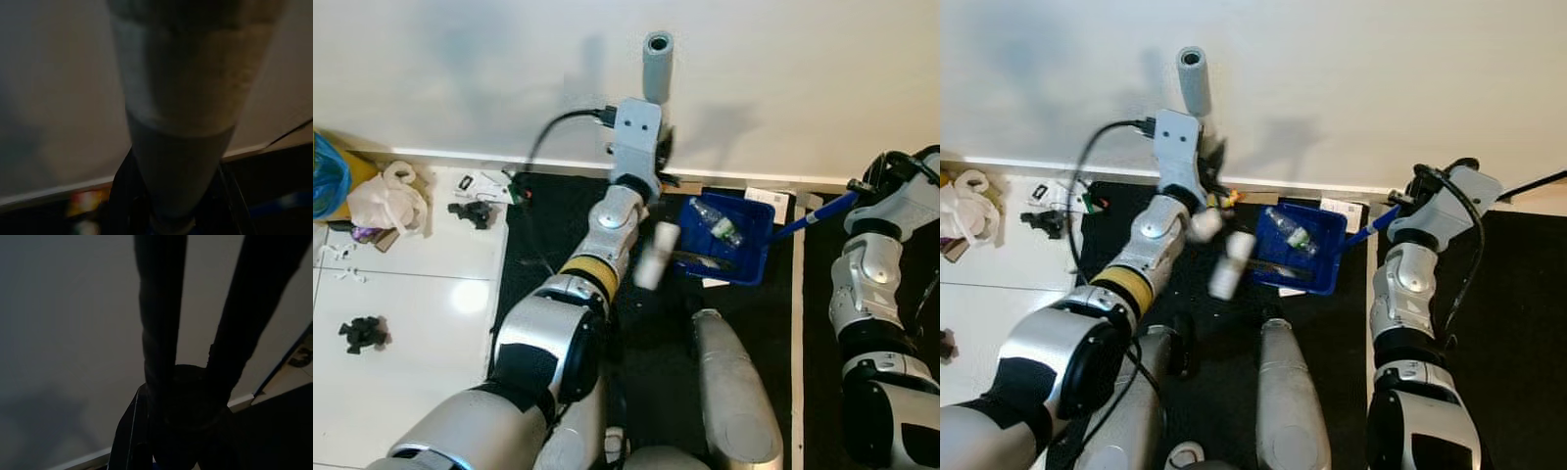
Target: Sweep floor
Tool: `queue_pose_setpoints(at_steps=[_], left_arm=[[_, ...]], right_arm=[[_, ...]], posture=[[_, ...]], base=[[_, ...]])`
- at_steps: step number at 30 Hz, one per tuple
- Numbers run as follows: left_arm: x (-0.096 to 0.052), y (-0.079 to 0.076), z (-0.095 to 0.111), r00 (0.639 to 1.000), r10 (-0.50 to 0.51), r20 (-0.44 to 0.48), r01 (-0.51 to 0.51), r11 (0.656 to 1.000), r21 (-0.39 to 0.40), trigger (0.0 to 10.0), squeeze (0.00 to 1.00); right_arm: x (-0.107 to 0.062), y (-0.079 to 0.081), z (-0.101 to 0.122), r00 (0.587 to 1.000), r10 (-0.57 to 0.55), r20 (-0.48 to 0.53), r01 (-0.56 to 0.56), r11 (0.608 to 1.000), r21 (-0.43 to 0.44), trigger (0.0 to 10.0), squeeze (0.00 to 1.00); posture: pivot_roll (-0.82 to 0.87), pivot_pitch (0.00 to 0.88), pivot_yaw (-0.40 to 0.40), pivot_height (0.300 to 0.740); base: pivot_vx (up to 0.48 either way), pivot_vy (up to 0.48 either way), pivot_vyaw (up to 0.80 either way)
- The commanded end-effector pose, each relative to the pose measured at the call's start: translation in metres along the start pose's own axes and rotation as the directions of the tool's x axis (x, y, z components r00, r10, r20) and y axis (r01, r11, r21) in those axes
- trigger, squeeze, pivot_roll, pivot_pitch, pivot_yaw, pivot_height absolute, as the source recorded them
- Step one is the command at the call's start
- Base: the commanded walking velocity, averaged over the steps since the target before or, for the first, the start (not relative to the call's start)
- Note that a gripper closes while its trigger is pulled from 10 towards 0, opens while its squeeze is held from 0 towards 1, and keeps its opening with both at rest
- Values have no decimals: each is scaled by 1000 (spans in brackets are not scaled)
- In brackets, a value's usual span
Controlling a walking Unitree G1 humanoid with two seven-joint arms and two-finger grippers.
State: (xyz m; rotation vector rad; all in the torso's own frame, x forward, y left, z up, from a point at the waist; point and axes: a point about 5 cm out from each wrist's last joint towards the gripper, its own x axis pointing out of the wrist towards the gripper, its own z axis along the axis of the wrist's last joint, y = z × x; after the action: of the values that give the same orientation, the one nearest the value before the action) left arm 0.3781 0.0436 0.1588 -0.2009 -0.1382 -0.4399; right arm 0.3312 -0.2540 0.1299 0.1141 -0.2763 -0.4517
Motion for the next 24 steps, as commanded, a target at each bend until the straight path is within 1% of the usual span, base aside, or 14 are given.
queue_pose_setpoints(at_steps=[1,3,5,6,8,10,11,14,15,16,19,20,22,24], left_arm=[[13,-54,8,994,-76,78,89,982,-166,10000,0],[13,-54,8,994,-76,78,89,982,-166,10000,0],[19,-47,26,987,-44,154,72,981,-179,10000,0],[19,-47,26,987,-44,154,72,981,-179,10000,0],[21,-29,47,970,-45,237,78,988,-132,10000,0],[21,-22,52,965,-60,257,91,990,-111,10000,0],[20,-12,60,956,-120,269,137,989,-47,10000,0],[15,9,76,929,-249,273,238,969,74,10000,0],[12,16,82,920,-260,293,234,965,119,10000,0],[12,16,82,920,-260,293,234,965,119,10000,0],[5,31,89,913,-273,302,215,953,213,10000,0],[5,31,89,913,-273,302,215,953,213,10000,0],[0,40,87,919,-304,250,224,926,303,10000,0],[-2,43,86,921,-315,229,228,913,338,10000,0]], right_arm=[[-11,-6,-20,995,-17,-102,16,1000,-15,10000,0],[-11,-6,-20,995,-17,-102,16,1000,-15,10000,0],[-10,-6,-20,994,-20,-105,19,1000,-11,10000,0],[-10,-6,-20,994,-20,-105,19,1000,-11,10000,0],[-9,-4,-20,994,-22,-106,22,1000,-5,10000,0],[-8,-4,-21,994,-23,-107,22,1000,-3,10000,0],[-8,-3,-21,994,-23,-108,23,1000,0,10000,0],[-9,-3,-22,993,-22,-113,23,1000,5,10000,0],[-9,-3,-22,993,-23,-114,24,1000,6,10000,0],[-9,-3,-22,993,-23,-114,24,1000,6,10000,0],[-9,-3,-23,993,-23,-116,24,1000,7,10000,0],[-9,-3,-23,993,-23,-116,24,1000,7,10000,0],[-9,-4,-23,993,-23,-116,24,1000,7,10000,0],[-9,-4,-23,993,-23,-115,24,1000,6,10000,0]], posture=[[-167,446,30,740],[-167,446,30,740],[-139,436,33,740],[-139,436,33,740],[-123,425,38,740],[-121,424,38,740],[-114,424,40,740],[-105,421,41,740],[-105,421,41,740],[-105,421,41,740],[-99,422,41,740],[-99,422,41,740],[-101,423,39,740],[-101,423,39,740]], base=[[0,0,0],[0,0,0],[0,0,0],[0,0,0],[0,0,0],[0,0,0],[0,0,0],[0,0,0],[0,0,0],[0,0,0],[0,0,0],[0,0,0],[0,0,0],[0,0,0]])
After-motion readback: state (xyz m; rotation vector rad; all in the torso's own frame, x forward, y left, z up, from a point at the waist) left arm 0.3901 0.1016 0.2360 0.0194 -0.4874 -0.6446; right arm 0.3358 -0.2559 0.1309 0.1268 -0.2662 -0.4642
